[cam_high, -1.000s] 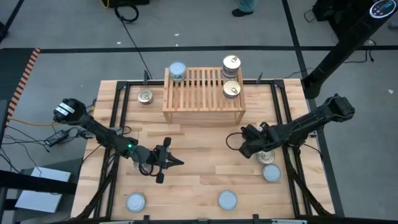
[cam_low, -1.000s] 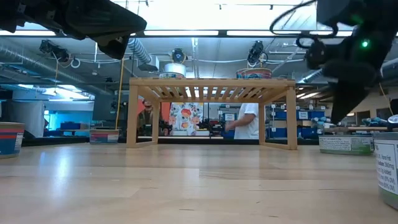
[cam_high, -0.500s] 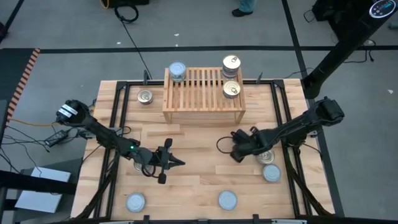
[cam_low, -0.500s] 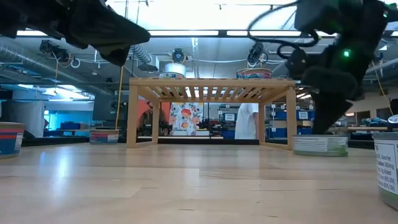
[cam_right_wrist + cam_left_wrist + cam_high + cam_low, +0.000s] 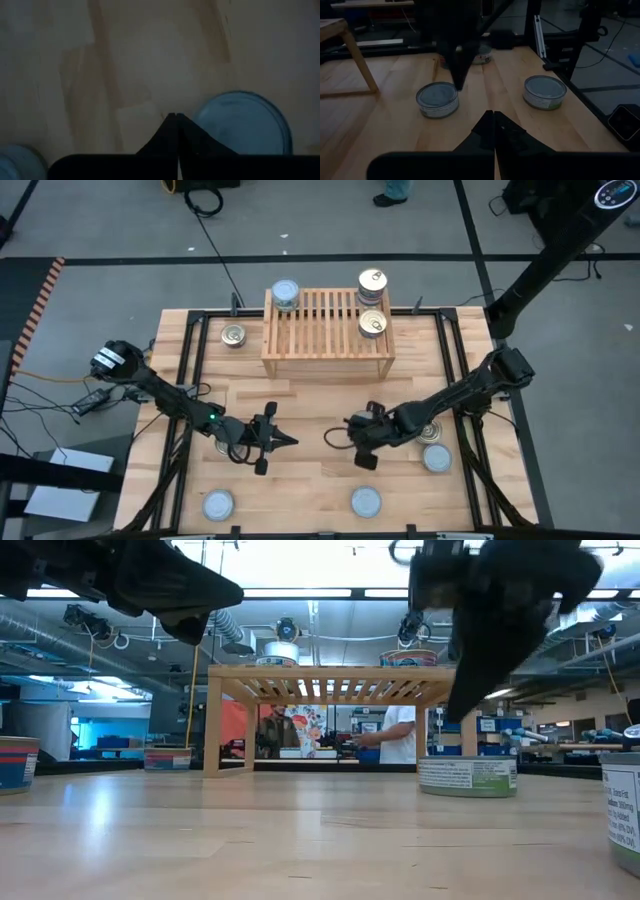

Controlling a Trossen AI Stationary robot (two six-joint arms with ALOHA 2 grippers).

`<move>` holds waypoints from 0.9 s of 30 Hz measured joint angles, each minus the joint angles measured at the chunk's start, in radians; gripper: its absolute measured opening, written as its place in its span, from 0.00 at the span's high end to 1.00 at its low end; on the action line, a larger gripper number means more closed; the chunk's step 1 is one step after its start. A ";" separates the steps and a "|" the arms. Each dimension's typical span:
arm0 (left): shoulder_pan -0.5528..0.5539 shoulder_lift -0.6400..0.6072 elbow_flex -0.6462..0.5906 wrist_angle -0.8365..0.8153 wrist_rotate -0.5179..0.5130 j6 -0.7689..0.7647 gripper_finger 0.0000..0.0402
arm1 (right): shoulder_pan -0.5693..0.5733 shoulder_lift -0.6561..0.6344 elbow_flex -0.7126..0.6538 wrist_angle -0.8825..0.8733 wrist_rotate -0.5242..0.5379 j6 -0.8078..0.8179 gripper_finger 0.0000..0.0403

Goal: Stack canned seafood by type on shelf
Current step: Put the green tuna can on the shelf

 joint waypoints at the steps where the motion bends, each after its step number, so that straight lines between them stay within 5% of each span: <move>1: 0.000 0.000 0.000 0.000 0.000 0.000 1.00 | 0.011 -0.005 0.014 -0.020 0.015 -0.001 0.99; 12: 0.000 0.008 0.000 0.013 -0.003 0.004 1.00 | 0.054 -0.017 0.043 -0.514 0.173 0.300 0.99; 27: 0.016 0.071 0.016 0.051 -0.009 0.009 1.00 | 0.024 -0.017 -0.108 -0.264 0.075 0.241 0.99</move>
